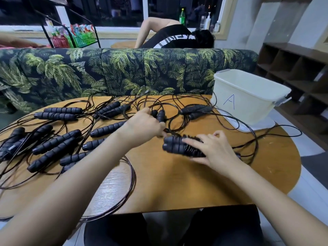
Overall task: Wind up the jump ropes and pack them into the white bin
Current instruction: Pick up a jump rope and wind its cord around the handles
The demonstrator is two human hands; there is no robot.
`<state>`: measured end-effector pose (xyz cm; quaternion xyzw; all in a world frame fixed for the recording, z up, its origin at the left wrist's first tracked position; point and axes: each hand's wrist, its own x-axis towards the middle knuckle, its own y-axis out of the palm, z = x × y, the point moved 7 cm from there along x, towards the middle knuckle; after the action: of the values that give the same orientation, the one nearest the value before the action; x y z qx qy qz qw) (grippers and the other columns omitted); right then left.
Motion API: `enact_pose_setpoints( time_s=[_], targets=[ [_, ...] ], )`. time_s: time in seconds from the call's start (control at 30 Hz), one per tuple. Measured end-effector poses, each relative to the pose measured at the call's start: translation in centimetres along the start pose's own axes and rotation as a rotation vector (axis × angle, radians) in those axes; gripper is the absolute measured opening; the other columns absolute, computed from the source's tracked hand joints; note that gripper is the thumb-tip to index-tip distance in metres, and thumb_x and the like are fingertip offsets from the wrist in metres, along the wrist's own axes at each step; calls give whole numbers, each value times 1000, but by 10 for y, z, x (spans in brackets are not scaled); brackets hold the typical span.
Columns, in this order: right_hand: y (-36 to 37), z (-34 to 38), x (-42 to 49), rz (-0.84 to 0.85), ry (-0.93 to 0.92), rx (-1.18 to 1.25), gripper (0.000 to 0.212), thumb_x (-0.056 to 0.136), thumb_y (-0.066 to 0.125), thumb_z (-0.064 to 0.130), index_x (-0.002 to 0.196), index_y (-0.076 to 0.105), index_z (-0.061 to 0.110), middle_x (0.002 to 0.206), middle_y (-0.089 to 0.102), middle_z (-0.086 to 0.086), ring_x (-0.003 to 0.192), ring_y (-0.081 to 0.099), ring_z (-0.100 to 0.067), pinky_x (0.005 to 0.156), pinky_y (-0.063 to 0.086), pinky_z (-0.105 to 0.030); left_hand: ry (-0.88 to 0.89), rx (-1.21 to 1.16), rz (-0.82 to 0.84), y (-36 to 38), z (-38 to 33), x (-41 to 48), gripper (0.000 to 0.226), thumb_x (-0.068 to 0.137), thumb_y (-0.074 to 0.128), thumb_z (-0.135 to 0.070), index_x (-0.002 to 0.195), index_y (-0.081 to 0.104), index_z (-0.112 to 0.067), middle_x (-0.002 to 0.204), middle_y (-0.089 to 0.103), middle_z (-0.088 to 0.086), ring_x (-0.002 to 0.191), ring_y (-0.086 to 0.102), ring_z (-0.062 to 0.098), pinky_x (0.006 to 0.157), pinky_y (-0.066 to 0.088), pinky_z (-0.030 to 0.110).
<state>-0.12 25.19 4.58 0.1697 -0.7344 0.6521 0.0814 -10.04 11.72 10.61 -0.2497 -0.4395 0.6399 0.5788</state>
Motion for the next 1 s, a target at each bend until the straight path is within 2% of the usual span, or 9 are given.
enact_pose_setpoints(
  time_s=[0.13, 0.23, 0.33, 0.43, 0.53, 0.67, 0.77, 0.9, 1.0],
  targets=[
    [-5, -18, 11, -22, 223, 57, 67, 82, 57, 65, 142, 39, 42, 114, 65, 7, 94, 60, -18, 86, 32, -39, -187, -83, -39, -9, -37, 3, 23, 96, 49, -34, 87, 61, -16, 60, 63, 1, 52, 62, 23, 57, 37, 26],
    [-9, -19, 16, -66, 303, 163, 79, 79, 57, 68, 146, 25, 40, 118, 63, 9, 99, 59, -17, 88, 33, -37, -418, -203, -108, -4, -51, -9, 25, 85, 70, -34, 76, 57, -14, 47, 55, 0, 39, 53, 25, 43, 22, 22],
    [-7, -10, 18, -37, 309, 272, 104, 75, 66, 64, 151, -1, 43, 108, 58, 5, 90, 55, -20, 89, 36, -38, -577, -518, -53, 21, -62, -21, 26, 101, 43, -35, 102, 53, -11, 70, 64, 12, 65, 60, 36, 54, 26, 32],
    [-1, 2, 19, 103, 255, 532, 109, 74, 72, 58, 145, -11, 56, 111, 48, 5, 91, 54, -22, 87, 43, -38, -512, -780, -225, 26, -66, -26, 19, 102, 39, -25, 95, 50, -11, 72, 63, 8, 71, 58, 33, 69, 29, 34],
    [1, 8, 19, 146, 217, 636, 93, 79, 67, 58, 143, 0, 61, 112, 44, 7, 94, 58, -21, 81, 46, -34, -436, -817, -276, 23, -62, -30, 20, 99, 36, -33, 87, 44, -19, 67, 55, -5, 65, 52, 19, 82, 35, 34],
    [-9, 8, 19, 2, 236, 719, 72, 87, 61, 53, 143, 16, 58, 119, 50, 9, 100, 57, -13, 83, 45, -29, -429, -1016, -375, 12, -52, -36, 18, 97, 42, -32, 95, 54, -18, 59, 39, -17, 60, 39, 5, 60, 32, 22],
    [-20, 1, 19, -128, 271, 978, 67, 88, 66, 40, 143, 29, 51, 133, 50, 12, 116, 51, -5, 95, 42, -29, -387, -1193, -294, 21, -48, -41, 25, 99, 42, -27, 89, 62, -17, 58, 43, -13, 61, 47, 1, 61, 34, 11],
    [-39, 7, 20, -102, 154, 1114, 70, 83, 69, 36, 143, 36, 47, 136, 50, 14, 124, 49, -9, 102, 40, -32, -365, -1269, -164, 43, -34, -43, 28, 95, 38, -43, 76, 55, -32, 67, 49, -11, 67, 47, 2, 66, 39, 19],
    [-44, 22, 15, 44, 19, 1035, 71, 79, 72, 39, 141, 39, 49, 124, 54, 8, 113, 54, -17, 96, 46, -45, -368, -1251, -126, 45, -13, -38, 16, 94, 53, -22, 81, 61, -20, 82, 61, -12, 80, 58, 7, 78, 49, 26]
  ],
)
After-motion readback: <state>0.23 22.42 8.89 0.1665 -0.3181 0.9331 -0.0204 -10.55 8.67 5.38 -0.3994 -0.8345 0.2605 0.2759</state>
